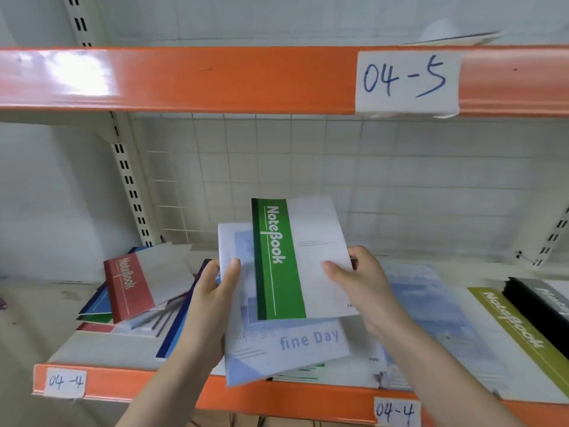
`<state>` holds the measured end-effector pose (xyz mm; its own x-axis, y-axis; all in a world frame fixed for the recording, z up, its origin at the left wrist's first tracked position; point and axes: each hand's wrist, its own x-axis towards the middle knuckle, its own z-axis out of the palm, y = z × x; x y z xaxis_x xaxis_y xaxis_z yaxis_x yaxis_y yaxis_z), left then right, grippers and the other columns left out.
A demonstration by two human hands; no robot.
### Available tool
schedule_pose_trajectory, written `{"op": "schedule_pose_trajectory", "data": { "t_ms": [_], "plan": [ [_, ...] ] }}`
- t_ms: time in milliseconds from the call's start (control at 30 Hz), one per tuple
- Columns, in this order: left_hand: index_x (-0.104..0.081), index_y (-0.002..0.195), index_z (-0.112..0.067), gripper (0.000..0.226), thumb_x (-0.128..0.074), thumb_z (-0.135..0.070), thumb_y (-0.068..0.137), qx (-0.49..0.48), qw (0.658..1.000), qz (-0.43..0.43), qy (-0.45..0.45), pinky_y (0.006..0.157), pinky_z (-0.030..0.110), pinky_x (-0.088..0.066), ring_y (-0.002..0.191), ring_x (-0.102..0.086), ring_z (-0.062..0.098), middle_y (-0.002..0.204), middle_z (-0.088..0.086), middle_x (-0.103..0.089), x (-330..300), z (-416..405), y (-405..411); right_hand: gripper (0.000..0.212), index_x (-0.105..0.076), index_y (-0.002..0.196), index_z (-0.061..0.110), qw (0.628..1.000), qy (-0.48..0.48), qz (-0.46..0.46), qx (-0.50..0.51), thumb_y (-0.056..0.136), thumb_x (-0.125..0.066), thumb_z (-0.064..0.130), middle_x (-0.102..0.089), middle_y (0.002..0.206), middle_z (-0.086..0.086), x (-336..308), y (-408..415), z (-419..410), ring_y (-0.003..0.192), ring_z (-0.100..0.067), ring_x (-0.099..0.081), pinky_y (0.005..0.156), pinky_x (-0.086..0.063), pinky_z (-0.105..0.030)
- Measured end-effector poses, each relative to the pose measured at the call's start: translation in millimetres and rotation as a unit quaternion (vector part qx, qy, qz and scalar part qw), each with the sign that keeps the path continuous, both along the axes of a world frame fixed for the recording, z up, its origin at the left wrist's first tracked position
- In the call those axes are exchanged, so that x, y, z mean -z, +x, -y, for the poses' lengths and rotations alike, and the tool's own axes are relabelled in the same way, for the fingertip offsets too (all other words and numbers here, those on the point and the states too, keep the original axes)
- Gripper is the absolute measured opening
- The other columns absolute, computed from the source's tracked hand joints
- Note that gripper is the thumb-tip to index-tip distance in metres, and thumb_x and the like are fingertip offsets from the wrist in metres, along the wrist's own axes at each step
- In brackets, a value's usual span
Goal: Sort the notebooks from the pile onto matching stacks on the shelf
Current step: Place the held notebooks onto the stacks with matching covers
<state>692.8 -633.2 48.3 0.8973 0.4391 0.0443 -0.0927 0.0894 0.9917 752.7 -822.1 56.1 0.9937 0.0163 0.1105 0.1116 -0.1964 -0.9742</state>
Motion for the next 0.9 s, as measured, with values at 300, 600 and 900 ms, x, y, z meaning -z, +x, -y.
{"op": "schedule_pose_trajectory", "data": {
  "t_ms": [300, 600, 900],
  "plan": [
    [-0.053, 0.095, -0.013, 0.022, -0.052, -0.035, 0.096, -0.174, 0.984, 0.022, 0.032, 0.065, 0.033, -0.045, 0.073, -0.053, 0.02, 0.084, 0.005, -0.055, 2, -59, 20, 0.029, -0.053, 0.117, 0.015, 0.976, -0.218, -0.02, -0.022, 0.089, -0.057, 0.009, -0.065, 0.107, -0.001, 4, 0, 41, 0.086, -0.015, -0.061, 0.058, -0.044, -0.022],
    [-0.048, 0.079, -0.022, 0.023, -0.05, -0.039, 0.094, -0.211, 0.977, 0.01, 0.008, 0.075, 0.036, -0.044, 0.076, -0.051, 0.019, 0.081, -0.001, -0.052, 6, -82, 13, 0.036, -0.043, 0.128, 0.005, 0.886, -0.461, 0.016, -0.035, 0.098, -0.045, 0.026, -0.053, 0.118, -0.01, 7, -24, 20, 0.103, -0.023, -0.053, 0.072, -0.037, -0.026],
    [-0.048, 0.079, -0.022, 0.022, -0.05, -0.035, 0.097, -0.191, 0.981, 0.026, 0.007, 0.063, 0.027, -0.041, 0.07, -0.049, 0.014, 0.079, -0.003, -0.051, 13, -73, 10, 0.047, -0.036, 0.142, 0.014, 0.82, -0.542, 0.148, -0.111, 0.1, -0.036, 0.037, -0.034, 0.143, -0.006, 21, -42, -2, 0.131, -0.02, -0.034, 0.11, -0.029, -0.033]
  ]
}}
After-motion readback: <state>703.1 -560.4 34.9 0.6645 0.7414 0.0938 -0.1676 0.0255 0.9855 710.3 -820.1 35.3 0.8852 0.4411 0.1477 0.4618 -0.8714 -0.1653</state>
